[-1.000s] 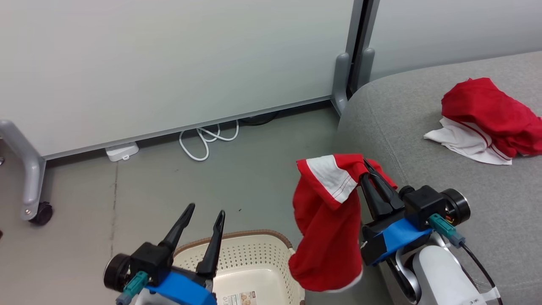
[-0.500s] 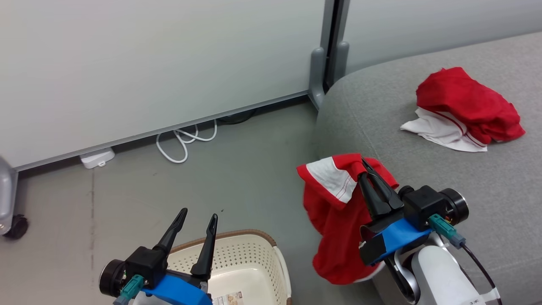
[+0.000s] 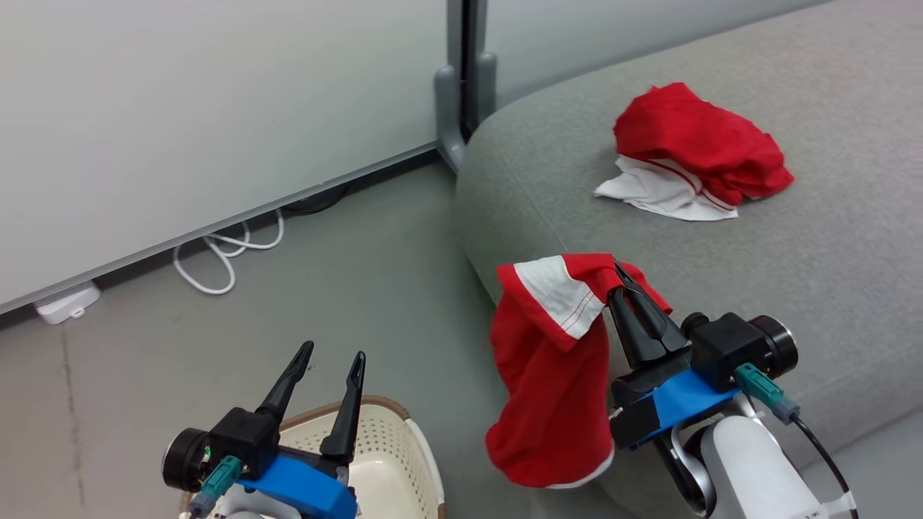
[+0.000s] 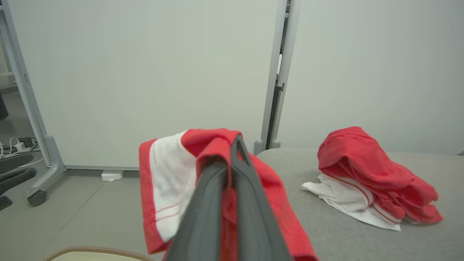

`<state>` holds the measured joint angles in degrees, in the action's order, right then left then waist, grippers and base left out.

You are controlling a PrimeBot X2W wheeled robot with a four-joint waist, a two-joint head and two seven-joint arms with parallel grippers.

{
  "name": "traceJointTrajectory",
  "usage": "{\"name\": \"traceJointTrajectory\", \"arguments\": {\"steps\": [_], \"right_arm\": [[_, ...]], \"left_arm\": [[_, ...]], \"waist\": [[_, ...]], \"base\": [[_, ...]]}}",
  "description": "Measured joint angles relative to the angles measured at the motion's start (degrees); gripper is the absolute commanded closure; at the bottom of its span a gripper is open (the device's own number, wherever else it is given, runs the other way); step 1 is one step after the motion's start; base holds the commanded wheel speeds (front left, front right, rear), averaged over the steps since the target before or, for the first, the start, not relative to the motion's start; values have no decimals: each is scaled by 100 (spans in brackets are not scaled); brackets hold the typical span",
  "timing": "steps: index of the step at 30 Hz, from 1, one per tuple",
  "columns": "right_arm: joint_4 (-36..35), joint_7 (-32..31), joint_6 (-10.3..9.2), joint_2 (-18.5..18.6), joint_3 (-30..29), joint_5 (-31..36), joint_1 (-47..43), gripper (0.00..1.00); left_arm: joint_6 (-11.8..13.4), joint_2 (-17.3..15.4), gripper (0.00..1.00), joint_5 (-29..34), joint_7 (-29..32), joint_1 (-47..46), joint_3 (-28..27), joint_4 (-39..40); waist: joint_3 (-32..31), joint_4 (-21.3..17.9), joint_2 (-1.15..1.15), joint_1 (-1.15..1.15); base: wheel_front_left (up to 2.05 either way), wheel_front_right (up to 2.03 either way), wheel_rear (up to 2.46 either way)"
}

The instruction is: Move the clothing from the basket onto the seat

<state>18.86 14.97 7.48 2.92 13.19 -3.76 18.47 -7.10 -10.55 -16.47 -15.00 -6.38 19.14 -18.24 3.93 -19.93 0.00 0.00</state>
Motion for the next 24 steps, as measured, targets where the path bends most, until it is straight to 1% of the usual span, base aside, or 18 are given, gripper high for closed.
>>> {"name": "traceJointTrajectory", "arguments": {"steps": [15, 20, 24], "right_arm": [[-157, 1, 1, 0, 65, -157, -109, 100], [-174, 1, 0, 0, 49, -180, -110, 100], [-186, 1, 0, 1, 16, -187, -111, 100]], "left_arm": [[-29, -44, 0, 89, 0, -88, -62, 45], [-30, -66, 0, 93, 0, -98, -27, 53], [-30, -64, 0, 91, 0, -98, 33, 48]], "waist": [[179, -830, 0, 0], [224, -1014, 0, 0], [237, -1087, 0, 0]], "base": [[0, 0, 0], [0, 0, 0], [0, 0, 0]]}}
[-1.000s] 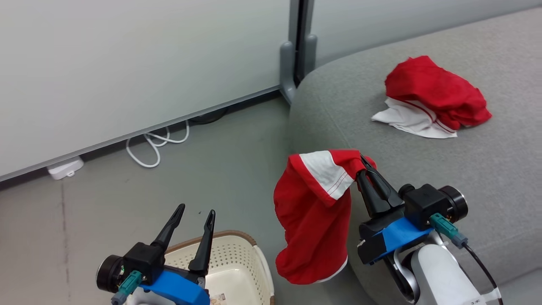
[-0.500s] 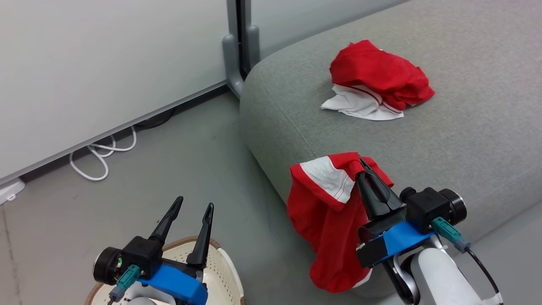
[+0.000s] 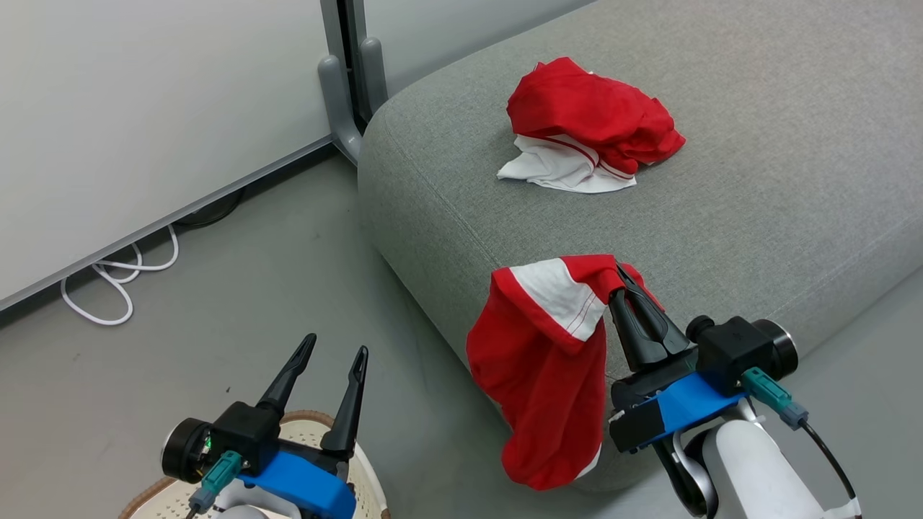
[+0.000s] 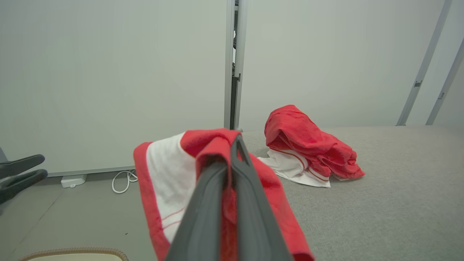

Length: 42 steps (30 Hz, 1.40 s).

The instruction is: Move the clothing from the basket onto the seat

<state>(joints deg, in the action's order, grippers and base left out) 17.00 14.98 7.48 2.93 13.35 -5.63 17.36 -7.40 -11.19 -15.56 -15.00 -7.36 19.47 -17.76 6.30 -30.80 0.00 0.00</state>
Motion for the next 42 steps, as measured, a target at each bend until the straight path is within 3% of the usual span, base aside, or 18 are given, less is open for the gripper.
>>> {"name": "traceJointTrajectory", "arguments": {"steps": [14, 20, 23, 29, 35, 42], "right_arm": [[-62, 0, 1, 0, -90, -71, 23, 100], [-37, 0, 0, -2, -220, -550, 633, 100], [77, -13, 0, 2, -519, -1036, 1087, 100], [80, -315, 0, 15, -1191, -1141, 2433, 100], [40, -539, 0, 519, -2196, -1111, 3715, 100], [514, -637, 0, 1067, -3332, -695, 4855, 100]], "left_arm": [[0, -85, 0, -14, 0, -80, 70, 47], [0, -205, 0, 34, 0, -196, 135, 169], [0, -302, 0, 79, 0, -333, 192, 281], [-1, -578, 0, 220, 0, -636, 234, 599], [-1, -862, 0, 323, 55, -989, 242, 1005], [-1, -1194, 0, 402, 333, -1342, 309, 1560]], "waist": [[147, 43, 0, 0], [406, 36, 0, 0], [618, 51, 0, 0], [1166, 98, 0, 0], [1851, 146, 0, -1], [2656, 235, 0, -1]], "base": [[0, 0, 0], [0, 0, 0], [0, 0, 0], [0, 0, 0], [0, 0, 0], [0, 0, 0]]}}
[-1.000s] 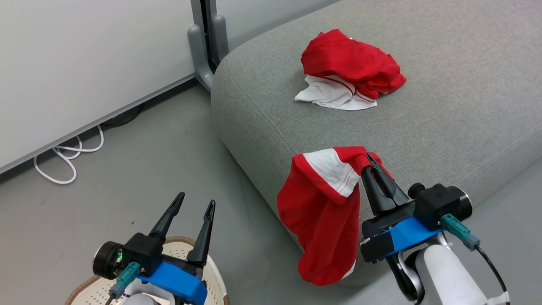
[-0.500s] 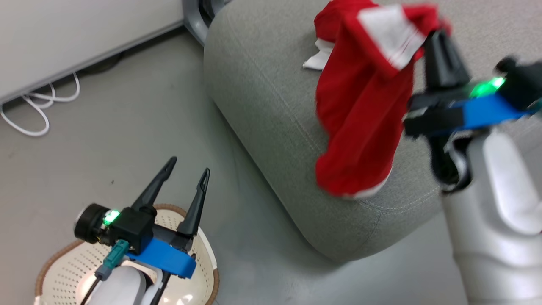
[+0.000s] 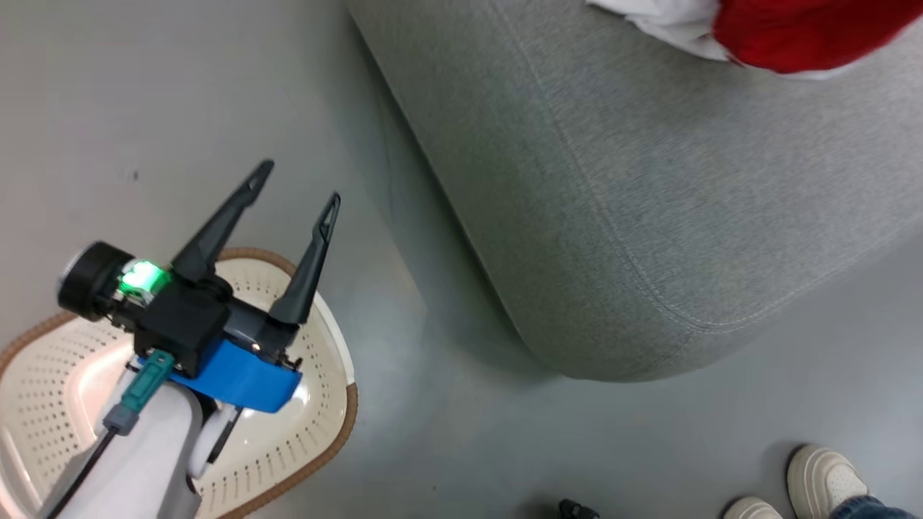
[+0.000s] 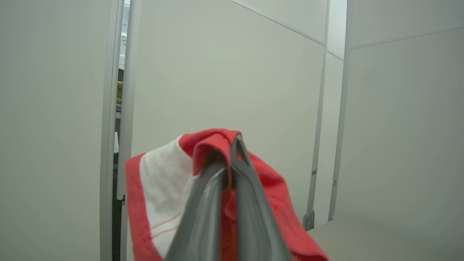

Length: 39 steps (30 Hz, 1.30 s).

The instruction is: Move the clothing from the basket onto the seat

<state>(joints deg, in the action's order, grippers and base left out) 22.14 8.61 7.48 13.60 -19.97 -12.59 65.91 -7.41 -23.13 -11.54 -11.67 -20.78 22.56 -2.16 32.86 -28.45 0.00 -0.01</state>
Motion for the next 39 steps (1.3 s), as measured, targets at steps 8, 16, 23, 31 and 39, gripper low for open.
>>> {"name": "traceJointTrajectory", "arguments": {"steps": [8, 16, 23, 31, 39], "right_arm": [[1151, 326, 0, 120, -471, 381, 321, 100], [2416, 568, 1, 99, -554, 895, 203, 100], [3007, 628, 1, 109, -323, 1416, 131, 100], [3174, 636, 1, 49, -385, 1557, 79, 5], [3155, 637, 1, -71, -388, 1279, -16, 0]], "left_arm": [[90, -245, 0, 54, 158, -310, -211, 612], [107, -245, 0, 53, 190, -354, -127, 689], [132, -181, 0, 11, 138, -403, -77, 563], [138, -114, 0, -27, 59, -443, -3, 403], [157, 56, 0, -159, -92, -446, 54, 8]], "waist": [[809, 156, 0, 0], [1119, 415, 0, 0], [1056, 573, 0, 1], [942, 687, 0, 1], [616, 745, 0, 1]], "base": [[0, 0, 0], [0, 0, 0], [0, 0, 0], [0, 0, 0], [0, 0, 0]]}}
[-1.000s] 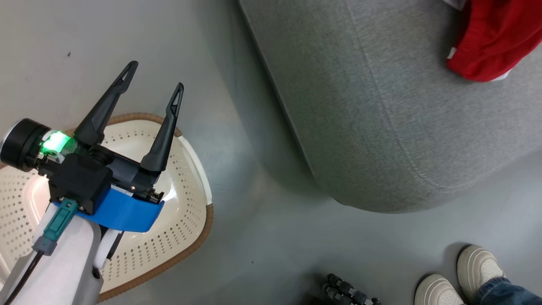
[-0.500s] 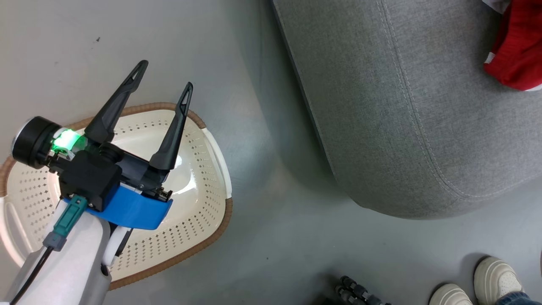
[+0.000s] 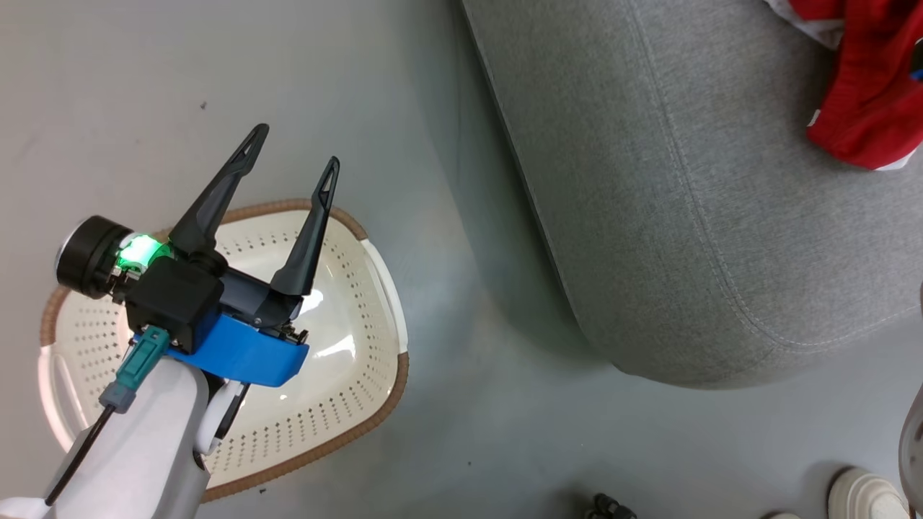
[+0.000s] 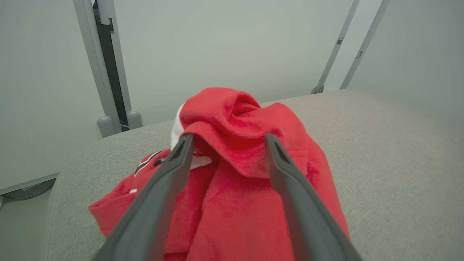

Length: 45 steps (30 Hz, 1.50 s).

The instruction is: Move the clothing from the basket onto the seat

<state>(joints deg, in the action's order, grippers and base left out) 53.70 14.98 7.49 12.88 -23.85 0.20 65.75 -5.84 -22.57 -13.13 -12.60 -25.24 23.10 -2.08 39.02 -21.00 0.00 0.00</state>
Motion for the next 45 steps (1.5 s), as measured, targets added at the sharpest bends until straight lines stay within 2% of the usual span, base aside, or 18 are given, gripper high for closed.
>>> {"name": "traceJointTrajectory", "arguments": {"steps": [9, 18, 27, 38, 45], "right_arm": [[-157, 0, 0, 60, 600, -26, -546, 0], [-935, 5, 0, 104, 1240, -99, -1438, 0], [-2132, 7, -1, -370, 1477, -637, -2677, 0], [-2987, 5, 0, -648, 1994, -426, -4170, 0], [-3408, 4, 0, -840, 2042, -370, -4776, 0]], "left_arm": [[34, 294, 0, -202, -194, 109, -12, -550], [124, 676, 0, -354, -240, 523, -294, -870], [147, 1058, 0, -402, -241, 1218, -961, -1063], [47, 1451, 0, -252, -241, 1886, -1674, -1122], [-11, 1622, 0, -165, -241, 2143, -1957, -1223]], "waist": [[-627, 90, 0, 0], [-1370, 270, 0, 1], [-2129, 477, 0, 2], [-2867, 837, -1, 2], [-3182, 1113, 0, 2]], "base": [[0, 0, 0], [0, 0, 0], [0, 0, 0], [0, 0, 0], [0, 0, 0]]}}
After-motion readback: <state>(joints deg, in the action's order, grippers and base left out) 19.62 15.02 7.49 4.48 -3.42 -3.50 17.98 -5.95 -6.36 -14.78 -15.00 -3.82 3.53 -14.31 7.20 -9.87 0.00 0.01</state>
